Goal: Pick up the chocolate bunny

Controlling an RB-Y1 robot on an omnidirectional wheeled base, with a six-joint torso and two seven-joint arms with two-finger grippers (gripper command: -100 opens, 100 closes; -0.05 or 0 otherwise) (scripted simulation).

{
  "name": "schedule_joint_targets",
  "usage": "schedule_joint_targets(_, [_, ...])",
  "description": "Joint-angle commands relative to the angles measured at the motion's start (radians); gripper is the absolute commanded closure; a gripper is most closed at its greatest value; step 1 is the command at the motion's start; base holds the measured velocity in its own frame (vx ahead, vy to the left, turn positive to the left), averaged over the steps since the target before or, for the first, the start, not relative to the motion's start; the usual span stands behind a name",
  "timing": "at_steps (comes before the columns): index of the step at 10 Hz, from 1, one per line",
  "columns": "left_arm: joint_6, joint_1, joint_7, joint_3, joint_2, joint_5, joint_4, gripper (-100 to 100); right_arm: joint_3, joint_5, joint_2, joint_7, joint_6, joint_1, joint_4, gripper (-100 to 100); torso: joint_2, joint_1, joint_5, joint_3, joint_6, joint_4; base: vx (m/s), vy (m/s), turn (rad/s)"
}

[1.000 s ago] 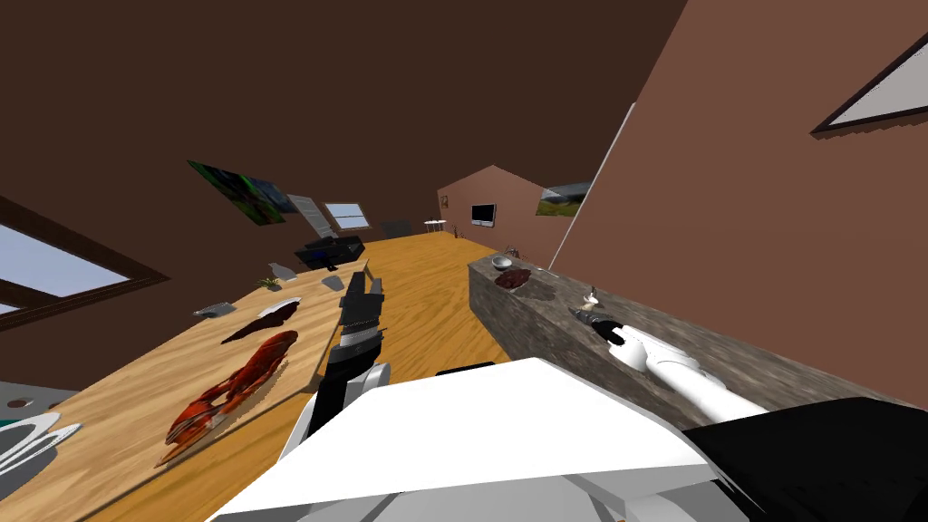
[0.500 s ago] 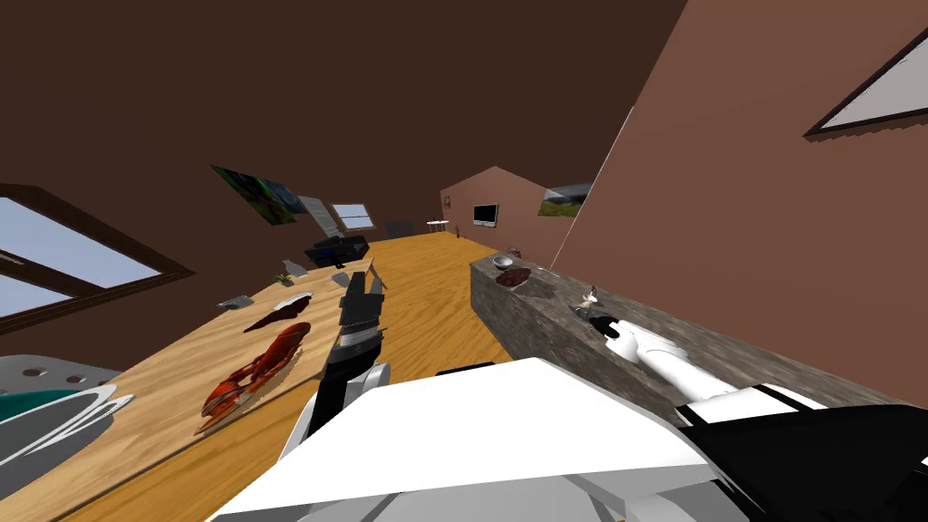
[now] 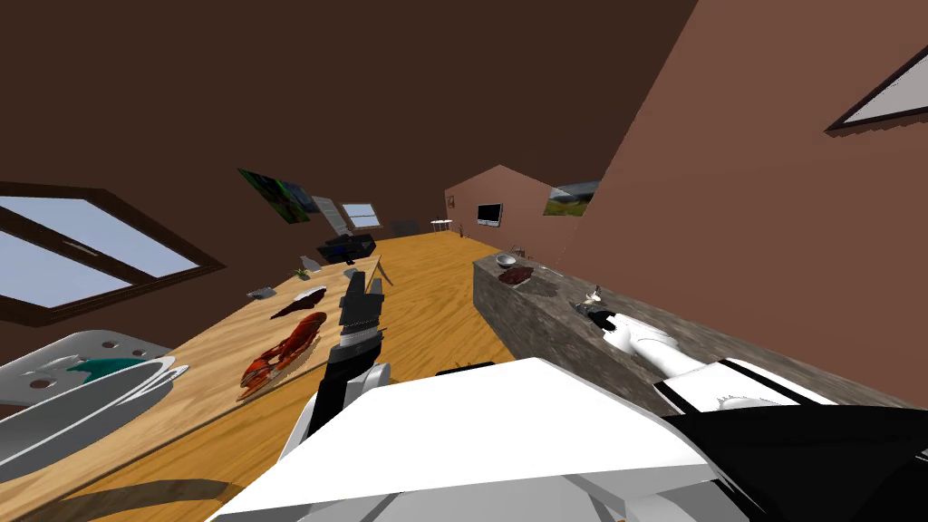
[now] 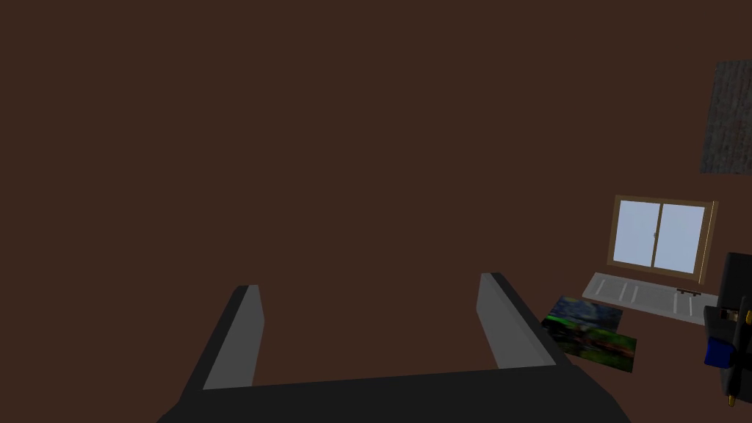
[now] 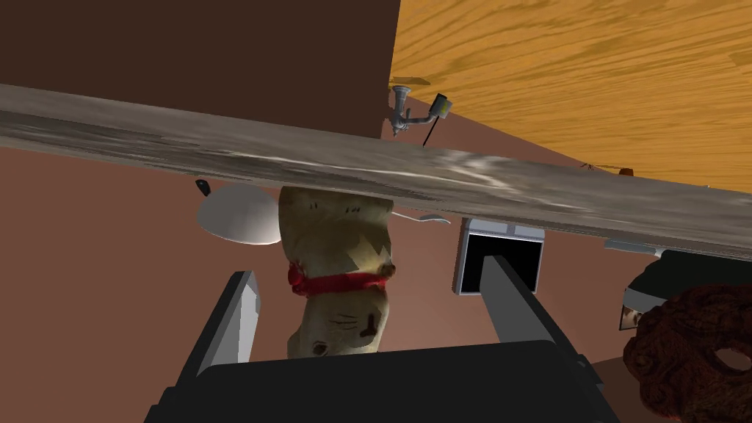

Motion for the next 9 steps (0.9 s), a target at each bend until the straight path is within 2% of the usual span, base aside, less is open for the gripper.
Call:
schedule_joint_targets(1, [0.000, 0.000, 0.000, 0.000, 0.000, 0.000, 0.000, 0, 0.018, 0.002, -0.004, -0.004, -0.014, -0.050, 0.050, -100, 0.000, 0.000, 0.000, 0.000, 0.000, 0.000, -0.114, 0.035, 0.093])
schedule_joint_targets(2, [0.000, 0.000, 0.000, 0.000, 0.000, 0.000, 0.000, 0, 0.018, 0.002, -0.004, -0.004, -0.014, -0.077, 0.076, -100, 0.002, 0.000, 0.000, 0.001, 0.001, 0.000, -0.053, 0.008, -0.011])
schedule_joint_targets(4, [0.000, 0.000, 0.000, 0.000, 0.000, 0.000, 0.000, 0, 0.018, 0.002, -0.004, -0.004, -0.014, -0.080, 0.115, -100, -0.003, -0.002, 0.000, -0.001, 0.001, 0.000, 0.003, -0.009, -0.004])
schedule_joint_targets(5, [0.000, 0.000, 0.000, 0.000, 0.000, 0.000, 0.000, 0, 0.060, 0.001, -0.017, -0.015, -0.032, -0.126, 0.151, -100, -0.004, -0.003, -0.001, -0.002, 0.001, -0.001, -0.070, 0.025, 0.176])
schedule_joint_targets(6, [0.000, 0.000, 0.000, 0.000, 0.000, 0.000, 0.000, 0, 0.060, 0.001, -0.017, -0.015, -0.032, -0.142, 0.165, -100, -0.002, -0.001, 0.000, -0.001, 0.000, 0.000, -0.117, 0.037, 0.087])
schedule_joint_targets(7, [0.000, 0.000, 0.000, 0.000, 0.000, 0.000, 0.000, 0, 0.060, 0.001, -0.017, -0.015, -0.032, -0.177, 0.216, -100, 0.001, 0.000, 0.000, 0.001, 0.001, 0.000, -0.066, 0.017, -0.024])
schedule_joint_targets(8, [0.000, 0.000, 0.000, 0.000, 0.000, 0.000, 0.000, 0, 0.040, 0.012, -0.005, 0.005, -0.057, -0.182, 0.237, -100, 0.000, -0.001, 0.000, 0.000, 0.002, 0.000, -0.018, 0.004, -0.008])
schedule_joint_targets(9, [0.000, 0.000, 0.000, 0.000, 0.000, 0.000, 0.000, 0, 0.038, 0.013, -0.004, 0.008, -0.062, -0.186, 0.245, 100, -0.002, -0.002, 0.000, -0.001, 0.001, 0.000, 0.000, 0.000, 0.000])
